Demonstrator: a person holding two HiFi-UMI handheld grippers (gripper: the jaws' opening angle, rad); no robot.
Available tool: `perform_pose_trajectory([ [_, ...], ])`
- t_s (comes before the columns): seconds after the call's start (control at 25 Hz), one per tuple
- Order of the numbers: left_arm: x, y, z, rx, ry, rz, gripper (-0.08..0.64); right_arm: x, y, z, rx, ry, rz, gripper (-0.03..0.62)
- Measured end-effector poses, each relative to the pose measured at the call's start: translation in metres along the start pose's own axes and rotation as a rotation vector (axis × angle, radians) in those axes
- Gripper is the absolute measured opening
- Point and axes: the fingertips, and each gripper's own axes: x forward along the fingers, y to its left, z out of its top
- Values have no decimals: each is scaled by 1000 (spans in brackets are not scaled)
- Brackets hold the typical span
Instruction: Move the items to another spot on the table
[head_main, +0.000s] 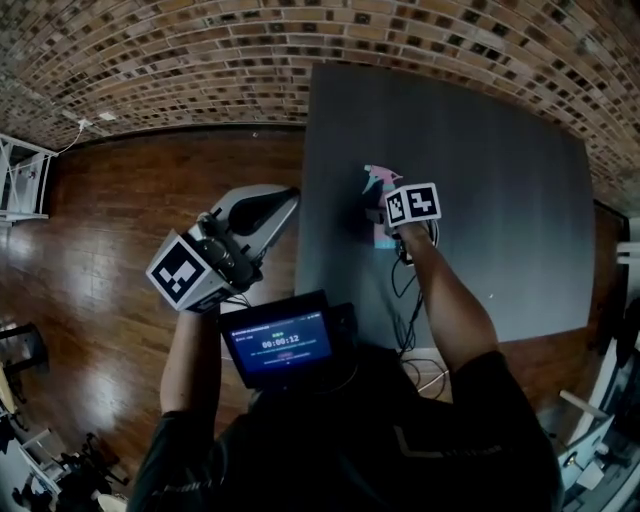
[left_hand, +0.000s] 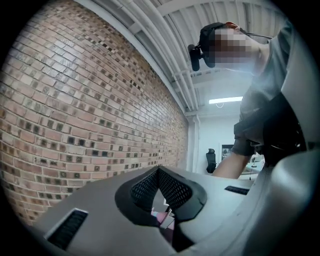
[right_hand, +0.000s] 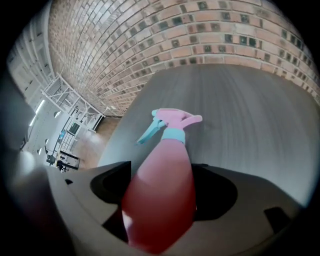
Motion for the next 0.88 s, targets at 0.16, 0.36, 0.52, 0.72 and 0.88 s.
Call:
perform_pose_trajectory([
  [0.16, -8, 5, -3, -21, -10, -1, -6, 4, -2, -1, 21, 48, -8, 394],
  [0.36, -19, 13, -1, -32, -15, 13, -6, 0, -5, 2, 37, 20, -5, 400],
  [0.52, -30, 16, 2, -41, -28, 18, -6, 2, -4, 1, 21, 12, -12, 408],
  [0.72, -39, 11, 8, -33, -21, 13, -6, 4, -9, 2, 34, 23, -21, 452],
  [0.88, -43, 9, 14, -29, -24, 7, -6, -3, -14, 4, 25, -1, -20, 454],
])
